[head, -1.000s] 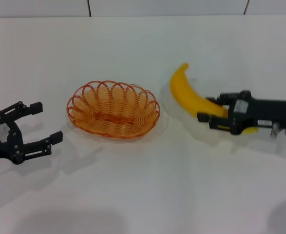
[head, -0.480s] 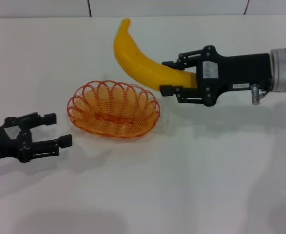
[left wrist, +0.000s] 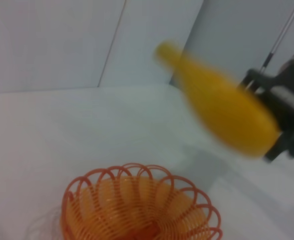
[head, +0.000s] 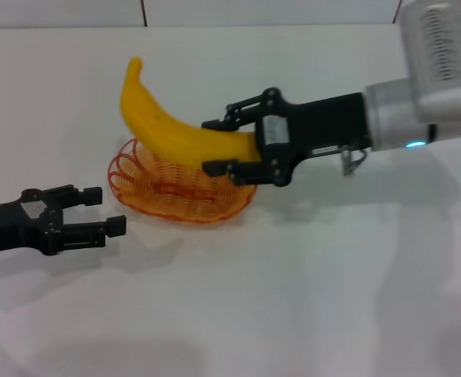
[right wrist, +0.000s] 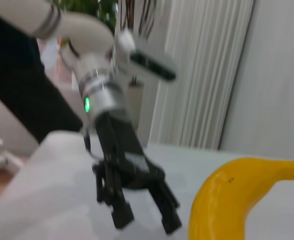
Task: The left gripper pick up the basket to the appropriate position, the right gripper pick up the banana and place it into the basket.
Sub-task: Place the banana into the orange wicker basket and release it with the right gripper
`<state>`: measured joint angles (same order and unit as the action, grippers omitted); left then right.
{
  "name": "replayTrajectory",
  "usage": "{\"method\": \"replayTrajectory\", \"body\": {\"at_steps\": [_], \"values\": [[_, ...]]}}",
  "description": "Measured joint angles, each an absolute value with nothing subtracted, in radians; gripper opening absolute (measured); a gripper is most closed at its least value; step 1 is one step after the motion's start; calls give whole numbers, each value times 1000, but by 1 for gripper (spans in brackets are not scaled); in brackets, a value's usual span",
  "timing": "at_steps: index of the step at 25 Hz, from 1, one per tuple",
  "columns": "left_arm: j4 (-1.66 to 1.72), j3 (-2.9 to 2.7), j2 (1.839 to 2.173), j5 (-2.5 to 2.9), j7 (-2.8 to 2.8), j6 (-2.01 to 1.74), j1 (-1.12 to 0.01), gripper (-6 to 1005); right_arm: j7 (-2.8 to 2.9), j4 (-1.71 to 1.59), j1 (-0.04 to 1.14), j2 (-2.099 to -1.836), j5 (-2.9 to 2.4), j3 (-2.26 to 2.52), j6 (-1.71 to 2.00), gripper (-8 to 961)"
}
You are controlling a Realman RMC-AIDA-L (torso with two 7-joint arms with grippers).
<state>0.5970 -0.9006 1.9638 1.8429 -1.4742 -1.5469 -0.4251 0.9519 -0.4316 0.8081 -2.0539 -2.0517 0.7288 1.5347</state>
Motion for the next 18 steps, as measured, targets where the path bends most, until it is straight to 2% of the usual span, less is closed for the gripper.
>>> {"method": "replayTrajectory", "body": {"at_steps": [7,15,18], "values": [[597,-901,1968,1844,-1468,-1545,-429,887,951,-348,864,-2060,-2043,778,1410,489],[597,-901,1968,1837,-1468,-1545,-426,888,964,-295,876,-2058,-2025,785,1401,490],[597,-900,1965,1835,-1468,-1545,-420,888,966,-319,856,-2050,-2013,770,1453,547]]}}
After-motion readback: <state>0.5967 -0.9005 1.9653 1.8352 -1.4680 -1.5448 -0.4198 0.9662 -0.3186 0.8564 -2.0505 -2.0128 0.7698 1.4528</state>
